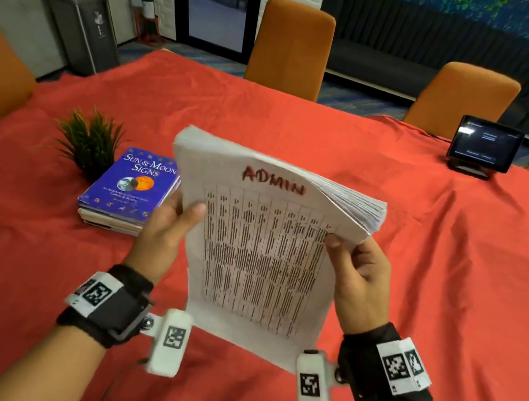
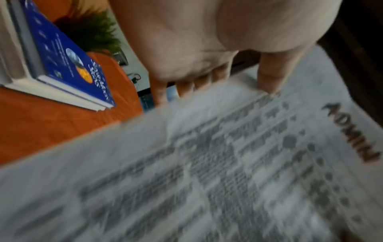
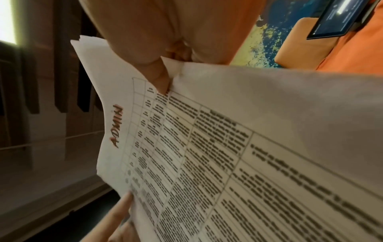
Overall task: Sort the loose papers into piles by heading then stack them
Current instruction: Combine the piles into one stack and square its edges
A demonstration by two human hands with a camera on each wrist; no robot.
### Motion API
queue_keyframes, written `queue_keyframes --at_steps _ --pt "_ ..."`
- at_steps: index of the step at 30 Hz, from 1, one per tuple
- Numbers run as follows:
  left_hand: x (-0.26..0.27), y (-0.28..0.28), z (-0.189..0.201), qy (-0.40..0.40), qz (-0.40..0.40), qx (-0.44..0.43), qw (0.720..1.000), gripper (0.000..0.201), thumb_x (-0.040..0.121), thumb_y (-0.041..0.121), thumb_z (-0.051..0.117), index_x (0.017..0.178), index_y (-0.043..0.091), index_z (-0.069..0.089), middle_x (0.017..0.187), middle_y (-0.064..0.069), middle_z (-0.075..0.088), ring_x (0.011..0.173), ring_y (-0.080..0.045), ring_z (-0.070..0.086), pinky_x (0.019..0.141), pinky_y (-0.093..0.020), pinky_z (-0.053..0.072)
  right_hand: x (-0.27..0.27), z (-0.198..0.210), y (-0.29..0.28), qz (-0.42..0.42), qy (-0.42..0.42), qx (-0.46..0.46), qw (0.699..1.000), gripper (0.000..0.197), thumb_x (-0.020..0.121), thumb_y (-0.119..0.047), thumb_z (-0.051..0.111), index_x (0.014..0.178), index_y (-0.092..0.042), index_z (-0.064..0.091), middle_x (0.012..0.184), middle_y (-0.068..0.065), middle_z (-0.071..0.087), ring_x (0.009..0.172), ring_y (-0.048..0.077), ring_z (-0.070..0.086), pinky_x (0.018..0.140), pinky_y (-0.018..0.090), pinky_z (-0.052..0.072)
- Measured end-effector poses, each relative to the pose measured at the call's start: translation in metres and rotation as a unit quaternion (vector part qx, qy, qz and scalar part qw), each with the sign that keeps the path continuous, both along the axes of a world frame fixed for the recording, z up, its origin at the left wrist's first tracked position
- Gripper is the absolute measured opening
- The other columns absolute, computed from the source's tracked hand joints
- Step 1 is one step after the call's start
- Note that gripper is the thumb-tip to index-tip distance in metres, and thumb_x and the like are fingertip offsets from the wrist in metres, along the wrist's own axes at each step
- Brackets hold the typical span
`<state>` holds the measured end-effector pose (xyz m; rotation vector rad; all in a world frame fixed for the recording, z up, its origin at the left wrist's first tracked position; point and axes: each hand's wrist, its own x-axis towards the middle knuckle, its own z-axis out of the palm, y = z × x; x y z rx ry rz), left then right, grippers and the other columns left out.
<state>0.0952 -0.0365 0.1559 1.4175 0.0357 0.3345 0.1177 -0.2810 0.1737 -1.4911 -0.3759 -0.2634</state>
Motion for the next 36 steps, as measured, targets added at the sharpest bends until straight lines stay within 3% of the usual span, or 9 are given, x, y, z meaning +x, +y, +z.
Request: queue_keyframes --at_steps 5,11,15,18,22,27,30,33,36 --pt "-0.013 -0.033 -0.001 -0.023 0.172 0.043 0.984 0.03 0.103 0.02 0.036 0.131 0.03 0.038 0.131 0.026 0.044 0.117 0.027 0.04 0.11 -0.006 0.023 -0.013 -0.012 0.008 -0.064 -0.041 0.057 0.995 0.028 0.094 -0.003 0.051 0.101 -0.027 0.064 0.098 -0.011 0.069 0.093 0.009 0.062 0.085 0.028 0.05" --pt "-0.045 -0.06 -0.052 -0.074 0.168 0.167 0.969 0.04 0.099 0.001 0.037 0.117 0.035 0.047 0.114 0.054 0.046 0.107 0.03 0.042 0.09 0.004 0.032 -0.049 -0.077 0.02 -0.119 -0.029 0.018 0.992 0.036 0.093 0.0 0.04 0.12 -0.022 0.051 0.113 -0.023 0.063 0.106 -0.003 0.057 0.093 0.016 0.044" --pt "-0.063 -0.067 -0.089 -0.005 0.168 0.129 0.977 0.027 0.099 0.022 0.034 0.115 0.042 0.042 0.111 0.051 0.051 0.106 0.023 0.048 0.089 0.004 0.031 -0.066 -0.113 0.024 -0.118 0.012 -0.044 0.992 0.056 0.094 -0.002 0.038 0.121 -0.05 0.049 0.115 -0.027 0.06 0.108 -0.003 0.057 0.093 0.018 0.045" --pt "-0.064 -0.066 -0.091 0.029 0.16 0.124 0.979 0.037 0.098 0.021 0.034 0.118 0.052 0.039 0.113 0.049 0.051 0.107 0.024 0.048 0.09 0.001 0.034 -0.065 -0.115 0.024 -0.12 0.012 -0.058 0.991 0.061 0.095 0.001 0.037 0.118 -0.055 0.048 0.112 -0.029 0.057 0.105 -0.005 0.056 0.091 0.014 0.043" --pt "-0.056 -0.069 -0.079 0.033 0.163 0.117 0.979 0.044 0.099 0.025 0.034 0.112 0.067 0.038 0.109 0.049 0.053 0.105 0.023 0.05 0.089 0.001 0.036 -0.056 -0.104 0.027 -0.12 0.016 -0.04 0.992 0.052 0.096 -0.01 0.036 0.118 -0.055 0.047 0.111 -0.016 0.06 0.103 0.01 0.057 0.09 0.03 0.047" --pt "-0.055 -0.068 -0.089 0.047 0.172 0.112 0.978 0.035 0.102 0.01 0.035 0.122 0.039 0.036 0.12 0.026 0.054 0.108 0.028 0.044 0.091 0.004 0.032 -0.051 -0.115 0.027 -0.119 0.02 -0.05 0.991 0.053 0.098 -0.008 0.036 0.116 -0.057 0.045 0.108 -0.027 0.059 0.101 -0.003 0.056 0.09 0.015 0.044" --pt "-0.055 -0.065 -0.106 0.094 0.153 0.113 0.977 0.03 0.102 0.006 0.034 0.119 0.03 0.031 0.11 0.028 0.043 0.095 0.039 0.039 0.082 0.01 0.026 -0.05 -0.137 0.026 -0.117 0.068 -0.089 0.987 0.064 0.099 0.001 0.038 0.106 -0.062 0.043 0.1 -0.032 0.059 0.091 -0.011 0.055 0.082 0.006 0.041" --pt "-0.054 -0.06 -0.133 0.156 0.132 0.128 0.97 0.016 0.103 0.022 0.034 0.107 0.036 0.038 0.106 0.023 0.049 0.095 0.023 0.05 0.089 -0.007 0.032 -0.051 -0.157 0.021 -0.122 0.106 -0.138 0.977 0.058 0.099 0.0 0.039 0.107 -0.057 0.04 0.099 -0.033 0.058 0.091 -0.011 0.055 0.079 0.004 0.04" --pt "-0.054 -0.057 -0.162 0.232 0.121 0.149 0.954 0.031 0.102 0.031 0.032 0.13 0.02 0.04 0.133 0.0 0.051 0.129 -0.019 0.045 0.103 -0.022 0.027 -0.058 -0.172 0.021 -0.116 0.15 -0.159 0.969 0.038 0.101 -0.015 0.04 0.107 -0.052 0.039 0.104 -0.037 0.059 0.094 -0.015 0.057 0.079 0.001 0.039"
